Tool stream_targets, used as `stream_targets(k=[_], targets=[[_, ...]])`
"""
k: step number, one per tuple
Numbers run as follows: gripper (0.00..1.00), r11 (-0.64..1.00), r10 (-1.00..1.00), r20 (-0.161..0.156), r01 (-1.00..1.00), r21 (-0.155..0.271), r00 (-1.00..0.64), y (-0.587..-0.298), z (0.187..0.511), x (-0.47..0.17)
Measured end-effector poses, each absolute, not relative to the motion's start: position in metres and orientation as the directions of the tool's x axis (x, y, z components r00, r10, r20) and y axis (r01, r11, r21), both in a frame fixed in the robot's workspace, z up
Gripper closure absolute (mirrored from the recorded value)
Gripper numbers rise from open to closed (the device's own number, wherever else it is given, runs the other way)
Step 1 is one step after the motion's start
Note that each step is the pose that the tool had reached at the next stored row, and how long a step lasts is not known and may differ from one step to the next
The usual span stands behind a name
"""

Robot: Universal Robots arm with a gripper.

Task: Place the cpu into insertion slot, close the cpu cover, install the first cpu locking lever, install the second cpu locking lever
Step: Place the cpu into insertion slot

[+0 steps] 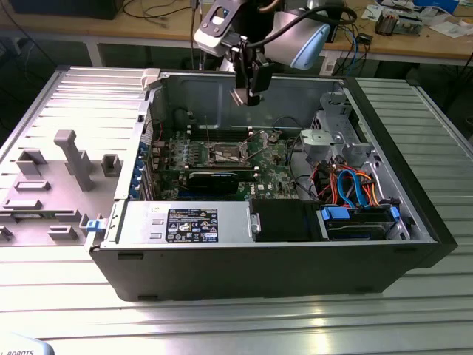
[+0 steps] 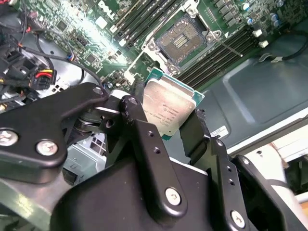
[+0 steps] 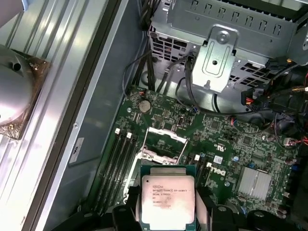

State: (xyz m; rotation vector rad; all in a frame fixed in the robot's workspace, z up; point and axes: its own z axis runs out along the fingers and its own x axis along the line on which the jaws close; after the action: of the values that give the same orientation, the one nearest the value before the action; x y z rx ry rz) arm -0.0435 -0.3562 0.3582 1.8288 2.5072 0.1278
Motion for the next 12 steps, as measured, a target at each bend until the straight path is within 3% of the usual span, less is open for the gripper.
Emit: stream_targets(k=[12], targets=[[0.46, 0.241, 0.97, 0.02, 0.967, 0.085, -0.243, -0.3562, 0.3552, -0.0435]])
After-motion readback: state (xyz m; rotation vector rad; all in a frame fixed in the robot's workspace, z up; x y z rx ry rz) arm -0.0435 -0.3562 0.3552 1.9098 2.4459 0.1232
